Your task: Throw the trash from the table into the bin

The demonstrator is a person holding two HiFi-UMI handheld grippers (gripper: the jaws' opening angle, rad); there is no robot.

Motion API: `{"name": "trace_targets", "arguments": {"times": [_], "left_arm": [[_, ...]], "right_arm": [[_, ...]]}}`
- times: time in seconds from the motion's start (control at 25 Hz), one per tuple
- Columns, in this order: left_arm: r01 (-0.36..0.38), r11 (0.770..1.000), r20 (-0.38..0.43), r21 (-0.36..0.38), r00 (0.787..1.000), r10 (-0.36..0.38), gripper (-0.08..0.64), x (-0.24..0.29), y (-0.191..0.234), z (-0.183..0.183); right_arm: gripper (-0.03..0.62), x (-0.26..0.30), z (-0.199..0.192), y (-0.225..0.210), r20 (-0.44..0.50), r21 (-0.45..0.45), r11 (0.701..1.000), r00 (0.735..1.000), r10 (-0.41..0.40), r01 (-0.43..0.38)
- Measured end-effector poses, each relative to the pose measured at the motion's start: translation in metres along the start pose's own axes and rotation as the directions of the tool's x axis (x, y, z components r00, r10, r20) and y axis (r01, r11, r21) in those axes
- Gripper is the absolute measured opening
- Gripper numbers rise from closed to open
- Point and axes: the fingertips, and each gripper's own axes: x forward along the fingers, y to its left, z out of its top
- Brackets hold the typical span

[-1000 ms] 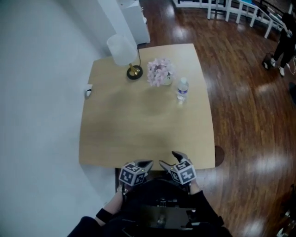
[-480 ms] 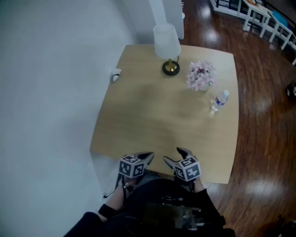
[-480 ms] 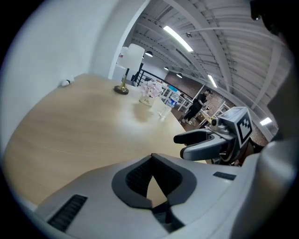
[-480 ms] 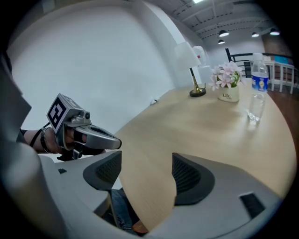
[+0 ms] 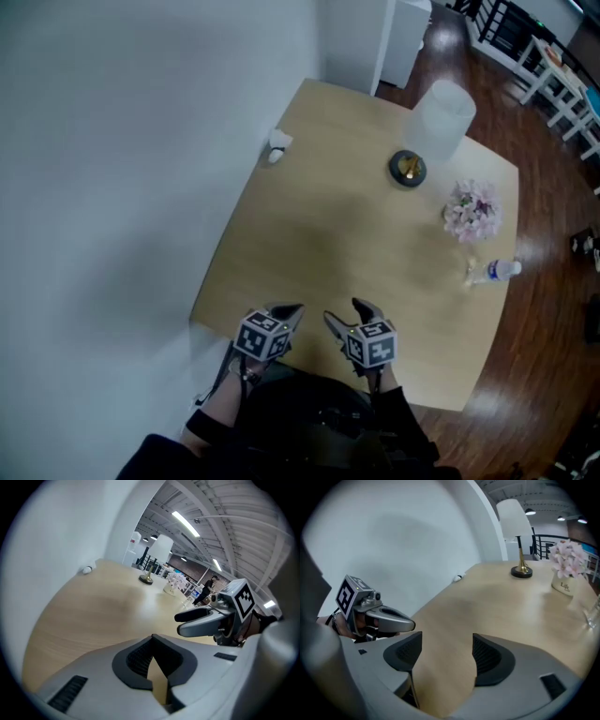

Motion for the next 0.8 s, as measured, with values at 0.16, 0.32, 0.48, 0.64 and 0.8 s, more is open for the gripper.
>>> {"name": "trace_targets", "arguments": {"times": [0.16, 0.32, 0.48, 0.64, 0.8], "left_arm": [[-0.016, 1.000, -0.010, -0.022, 1.000, 0.016, 0.003, -0.008, 0.053, 0.017], [-0.023, 0.998, -0.011, -0.052, 1.000, 0.023, 0.003, -0.013, 0.094, 0.027], [-0.005, 0.997, -0.003, -0.071, 1.000, 0.004, 0.002, -0.020, 0.120, 0.036], [-0.008, 0.998, -0.008, -0.067, 1.000, 0.007, 0.002, -0.027, 0.135, 0.038], [0.008, 0.997, -0.005, -0.079, 1.000, -0.009, 0.003, -0.028, 0.138, 0.038]], "right_arm": [[0.347, 0.063, 0.059, 0.014, -0.005, -0.023, 1.000, 1.000, -0.010, 0.010], [0.347, 0.121, 0.112, 0.024, -0.010, -0.050, 0.998, 1.000, -0.024, 0.023], [0.347, 0.179, 0.173, 0.023, 0.011, -0.059, 0.997, 0.999, -0.050, 0.050], [0.347, 0.227, 0.240, 0.017, 0.050, -0.052, 0.993, 0.994, -0.101, 0.104], [0.347, 0.270, 0.287, 0.004, 0.060, -0.040, 0.988, 0.987, -0.148, 0.151]]}}
